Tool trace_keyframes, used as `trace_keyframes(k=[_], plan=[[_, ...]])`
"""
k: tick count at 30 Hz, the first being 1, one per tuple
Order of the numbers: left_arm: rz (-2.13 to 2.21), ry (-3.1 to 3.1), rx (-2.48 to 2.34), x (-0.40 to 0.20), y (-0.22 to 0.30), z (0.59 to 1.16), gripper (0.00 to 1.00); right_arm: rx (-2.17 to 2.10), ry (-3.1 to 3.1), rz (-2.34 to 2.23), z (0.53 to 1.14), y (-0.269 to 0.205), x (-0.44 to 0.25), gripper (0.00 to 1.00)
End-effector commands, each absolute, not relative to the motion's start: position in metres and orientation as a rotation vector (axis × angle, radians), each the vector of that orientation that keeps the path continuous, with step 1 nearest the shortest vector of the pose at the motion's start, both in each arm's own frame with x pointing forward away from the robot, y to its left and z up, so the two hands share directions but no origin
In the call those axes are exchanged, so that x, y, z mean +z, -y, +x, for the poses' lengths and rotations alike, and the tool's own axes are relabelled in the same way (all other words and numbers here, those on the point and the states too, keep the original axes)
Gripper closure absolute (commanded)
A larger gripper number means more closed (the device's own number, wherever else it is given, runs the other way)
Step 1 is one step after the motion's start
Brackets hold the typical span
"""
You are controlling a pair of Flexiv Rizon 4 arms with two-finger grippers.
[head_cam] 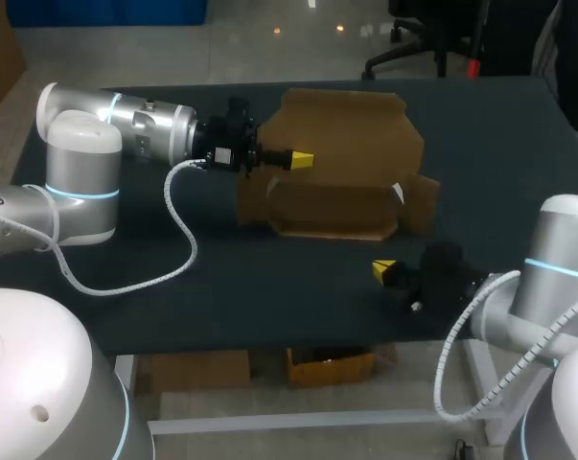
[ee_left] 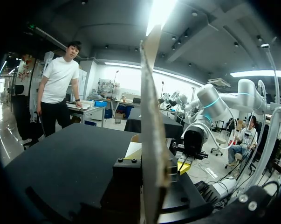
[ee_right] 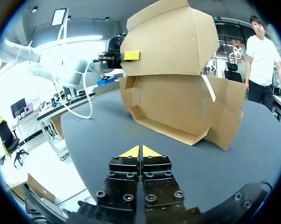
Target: Assemble the packaging by folding the flat box into shape, placing the metal phone stand inside, and closing the box properly
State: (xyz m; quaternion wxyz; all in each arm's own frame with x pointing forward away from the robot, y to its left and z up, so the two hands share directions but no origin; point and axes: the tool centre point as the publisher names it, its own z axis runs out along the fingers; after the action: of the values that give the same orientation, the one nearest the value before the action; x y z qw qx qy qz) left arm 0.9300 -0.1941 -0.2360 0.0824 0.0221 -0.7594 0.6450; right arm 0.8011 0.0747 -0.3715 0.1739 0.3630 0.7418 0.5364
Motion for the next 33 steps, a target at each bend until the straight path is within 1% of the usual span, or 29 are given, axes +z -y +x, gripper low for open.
trace_keyframes(k=[1, 12, 13, 16, 20, 27, 33], plan=[[0.065, 2.268, 1.925, -0.238, 0.195, 0.93, 1.0, 1.565, -2.121, 0.999, 0.772, -0.033, -0.356, 1.0], [0.065, 2.268, 1.925, -0.238, 0.195, 0.93, 1.0, 1.532, -2.188, 0.947, 0.773, -0.007, -0.35, 0.82], [0.065, 2.268, 1.925, -0.238, 0.195, 0.93, 1.0, 1.527, -2.193, 0.942, 0.774, -0.005, -0.349, 0.78], [0.065, 2.268, 1.925, -0.238, 0.195, 0.93, 1.0, 1.521, -2.205, 0.917, 0.776, 0.004, -0.347, 0.73], [0.065, 2.268, 1.925, -0.238, 0.195, 0.93, 1.0, 1.526, -2.242, 0.87, 0.783, 0.013, -0.345, 0.7], [0.065, 2.268, 1.925, -0.238, 0.195, 0.93, 1.0, 1.51, -2.299, 0.823, 0.799, 0.024, -0.346, 0.6], [0.065, 2.268, 1.925, -0.238, 0.195, 0.93, 1.0, 1.5, -2.332, 0.793, 0.81, 0.032, -0.346, 0.56]])
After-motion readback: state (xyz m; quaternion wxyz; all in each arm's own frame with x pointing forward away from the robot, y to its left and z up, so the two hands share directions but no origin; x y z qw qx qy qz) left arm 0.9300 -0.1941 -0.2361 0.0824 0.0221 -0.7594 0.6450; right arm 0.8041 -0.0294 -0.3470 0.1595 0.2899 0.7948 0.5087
